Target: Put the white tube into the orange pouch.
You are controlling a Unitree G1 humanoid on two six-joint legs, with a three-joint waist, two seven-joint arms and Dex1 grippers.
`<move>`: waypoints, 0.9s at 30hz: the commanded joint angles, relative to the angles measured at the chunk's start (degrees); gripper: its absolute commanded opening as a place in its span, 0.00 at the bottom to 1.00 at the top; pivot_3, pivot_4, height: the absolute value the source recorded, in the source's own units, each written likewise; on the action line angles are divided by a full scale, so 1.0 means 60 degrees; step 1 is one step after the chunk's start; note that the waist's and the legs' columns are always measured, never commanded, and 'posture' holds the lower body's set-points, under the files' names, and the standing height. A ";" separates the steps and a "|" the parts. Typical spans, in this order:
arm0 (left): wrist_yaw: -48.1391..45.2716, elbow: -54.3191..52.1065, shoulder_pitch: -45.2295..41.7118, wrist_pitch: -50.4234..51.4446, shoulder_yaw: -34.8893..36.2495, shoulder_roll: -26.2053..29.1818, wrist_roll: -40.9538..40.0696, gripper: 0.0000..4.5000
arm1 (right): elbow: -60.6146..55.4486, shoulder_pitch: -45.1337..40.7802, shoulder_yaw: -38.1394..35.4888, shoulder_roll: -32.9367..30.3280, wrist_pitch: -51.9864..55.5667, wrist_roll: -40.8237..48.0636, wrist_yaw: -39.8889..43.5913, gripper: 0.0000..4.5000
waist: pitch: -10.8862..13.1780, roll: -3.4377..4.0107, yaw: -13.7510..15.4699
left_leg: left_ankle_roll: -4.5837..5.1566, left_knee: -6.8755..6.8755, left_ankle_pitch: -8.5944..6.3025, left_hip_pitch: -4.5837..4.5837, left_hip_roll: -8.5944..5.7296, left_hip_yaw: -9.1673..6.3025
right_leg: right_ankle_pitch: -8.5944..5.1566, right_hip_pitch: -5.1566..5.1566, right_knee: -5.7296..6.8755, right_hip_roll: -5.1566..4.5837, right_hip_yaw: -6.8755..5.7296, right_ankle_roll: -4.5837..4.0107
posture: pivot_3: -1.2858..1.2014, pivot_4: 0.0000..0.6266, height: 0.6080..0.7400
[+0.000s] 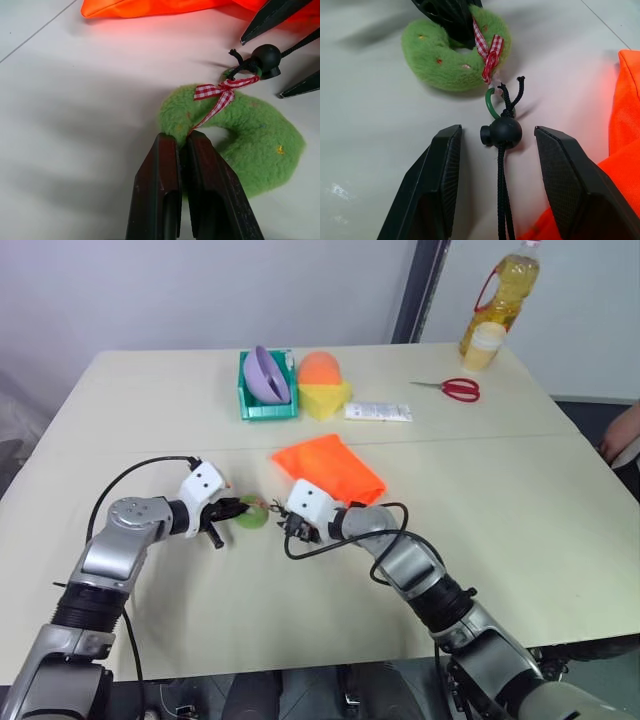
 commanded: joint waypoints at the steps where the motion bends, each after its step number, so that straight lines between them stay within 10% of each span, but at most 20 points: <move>1: -0.0058 -0.0087 0.0173 0.0060 0.0125 0.0111 0.0013 0.00 | -0.0138 -0.0130 -0.0088 0.0061 -0.0185 -0.0104 -0.0022 0.26 | 0.0000 0.0000 -0.0001 | 0.0000 0.0000 0.0000 0.0000 0.0000 0.0000 | 0.0000 0.0000 0.0000 0.0000 0.0000 0.0000 | 0.52 0.24 0.89; 4: -0.0060 -0.0097 0.0187 0.0065 0.0128 0.0103 0.0009 0.00 | -0.0176 -0.0102 -0.0088 0.0060 -0.0168 -0.0139 -0.0027 0.05 | 0.0000 0.0000 -0.0004 | 0.0000 0.0000 0.0000 0.0000 0.0000 0.0000 | 0.0000 0.0000 0.0000 0.0000 0.0000 0.0000 | 0.52 0.24 0.89; 27: 0.2193 0.2962 -0.0479 -0.1955 0.0988 0.0672 0.1226 0.00 | -0.2175 0.0381 -0.0505 -0.1074 0.0788 0.0193 0.0915 0.05 | 0.0000 0.0000 -0.0022 | 0.0000 -0.0001 0.0000 0.0007 0.0010 0.0000 | 0.0001 -0.0001 0.0001 0.0005 0.0000 -0.0003 | 0.52 0.24 0.89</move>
